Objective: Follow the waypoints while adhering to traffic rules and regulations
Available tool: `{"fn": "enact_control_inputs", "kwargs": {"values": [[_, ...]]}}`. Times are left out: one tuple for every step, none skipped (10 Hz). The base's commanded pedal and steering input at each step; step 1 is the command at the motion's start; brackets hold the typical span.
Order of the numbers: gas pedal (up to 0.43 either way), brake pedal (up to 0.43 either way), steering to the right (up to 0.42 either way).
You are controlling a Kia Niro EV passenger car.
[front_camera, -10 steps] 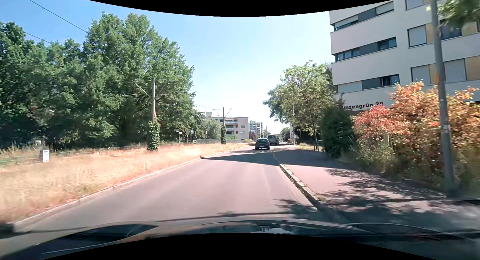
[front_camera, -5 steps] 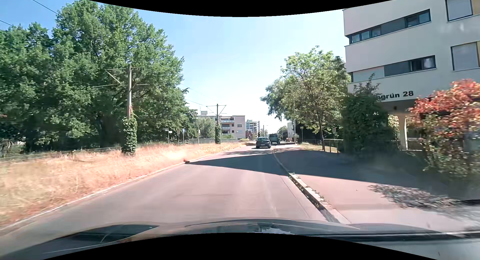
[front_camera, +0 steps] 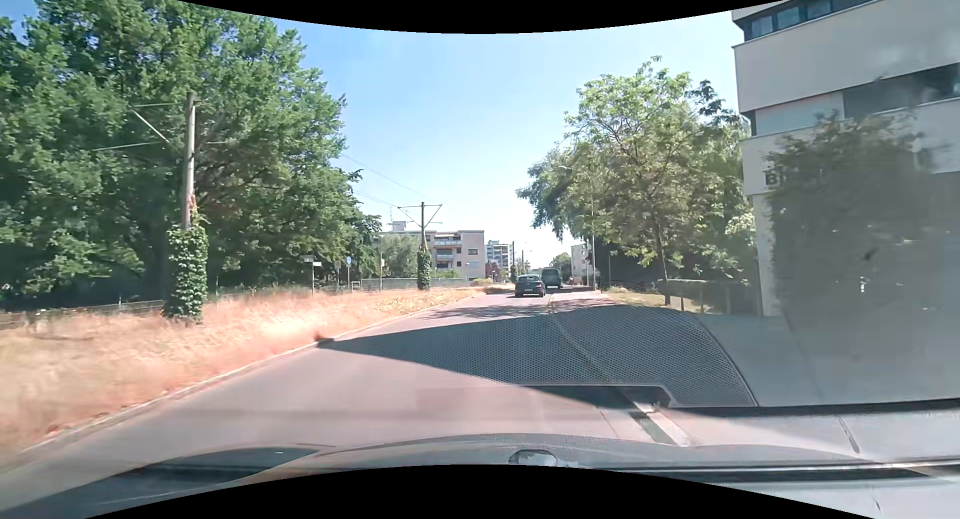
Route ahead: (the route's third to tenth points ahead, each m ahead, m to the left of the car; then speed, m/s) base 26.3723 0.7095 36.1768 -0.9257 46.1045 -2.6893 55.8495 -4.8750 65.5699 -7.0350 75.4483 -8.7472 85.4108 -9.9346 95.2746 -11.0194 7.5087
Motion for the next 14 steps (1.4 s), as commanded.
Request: {"fn": "enact_control_inputs", "kwargs": {"values": [[0.079, 0.000, 0.015], [0.079, 0.000, 0.015], [0.079, 0.000, 0.015], [0.079, 0.000, 0.015], [0.079, 0.000, 0.015], [0.079, 0.000, 0.016], [0.079, 0.000, 0.017], [0.079, 0.000, 0.018], [0.079, 0.000, 0.019], [0.079, 0.000, 0.021], [0.079, 0.000, 0.023], [0.079, 0.000, 0.023], [0.079, 0.000, 0.022], [0.079, 0.000, 0.022]]}}
